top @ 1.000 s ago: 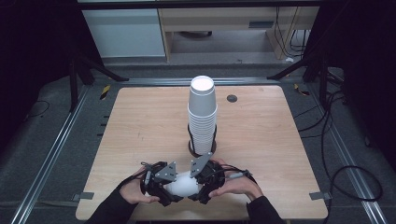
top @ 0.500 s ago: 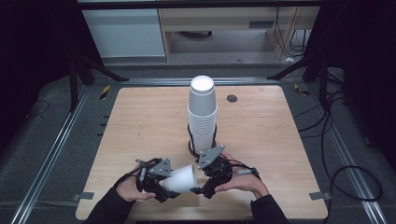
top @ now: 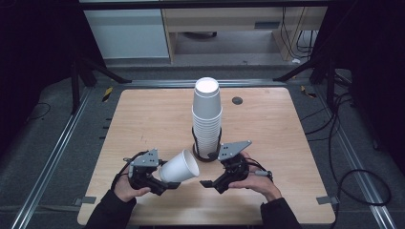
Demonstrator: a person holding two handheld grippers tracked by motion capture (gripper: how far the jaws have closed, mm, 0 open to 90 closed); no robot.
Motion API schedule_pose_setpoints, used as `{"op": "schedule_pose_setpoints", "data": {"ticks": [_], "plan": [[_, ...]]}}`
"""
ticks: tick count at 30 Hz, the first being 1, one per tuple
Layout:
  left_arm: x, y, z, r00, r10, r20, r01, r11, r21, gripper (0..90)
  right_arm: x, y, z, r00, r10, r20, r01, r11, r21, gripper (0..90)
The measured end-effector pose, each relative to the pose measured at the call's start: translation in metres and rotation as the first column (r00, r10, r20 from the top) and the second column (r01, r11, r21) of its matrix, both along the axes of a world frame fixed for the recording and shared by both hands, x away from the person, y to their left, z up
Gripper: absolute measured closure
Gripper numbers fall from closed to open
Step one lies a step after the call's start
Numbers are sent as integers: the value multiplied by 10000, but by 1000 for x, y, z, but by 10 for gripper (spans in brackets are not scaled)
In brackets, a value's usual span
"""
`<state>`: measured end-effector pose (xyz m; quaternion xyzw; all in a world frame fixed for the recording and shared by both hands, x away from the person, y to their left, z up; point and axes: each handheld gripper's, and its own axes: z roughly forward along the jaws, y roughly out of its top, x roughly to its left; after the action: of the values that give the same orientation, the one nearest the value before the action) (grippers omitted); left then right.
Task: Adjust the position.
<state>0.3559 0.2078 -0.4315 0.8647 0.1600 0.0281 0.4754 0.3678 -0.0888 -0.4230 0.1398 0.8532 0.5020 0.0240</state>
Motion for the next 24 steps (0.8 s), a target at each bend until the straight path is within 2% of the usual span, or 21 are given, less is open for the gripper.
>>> {"op": "schedule_pose_setpoints", "data": {"ticks": [7, 11, 19, 24], "plan": [[-7, -13, -1, 9987, -501, 50, 500, 9987, 103, 231, -3, 8, -2, 9990, 360, -277, -348, 9984, 451, 35], [-10, -20, -2, 9974, -709, 108, 705, 9971, 275, 231, -4, 14, -6, 9978, 537, -376, -522, 9979, 389, 33], [-15, -29, -3, 9942, -1074, 100, 1069, 9932, 462, 232, -6, 21, -9, 9923, 1030, -686, -987, 9930, 645, 34], [-15, -29, -3, 9939, -1105, 67, 1100, 9926, 523, 231, -7, 22, -11, 9903, 1190, -710, -1139, 9908, 729, 57]]}}
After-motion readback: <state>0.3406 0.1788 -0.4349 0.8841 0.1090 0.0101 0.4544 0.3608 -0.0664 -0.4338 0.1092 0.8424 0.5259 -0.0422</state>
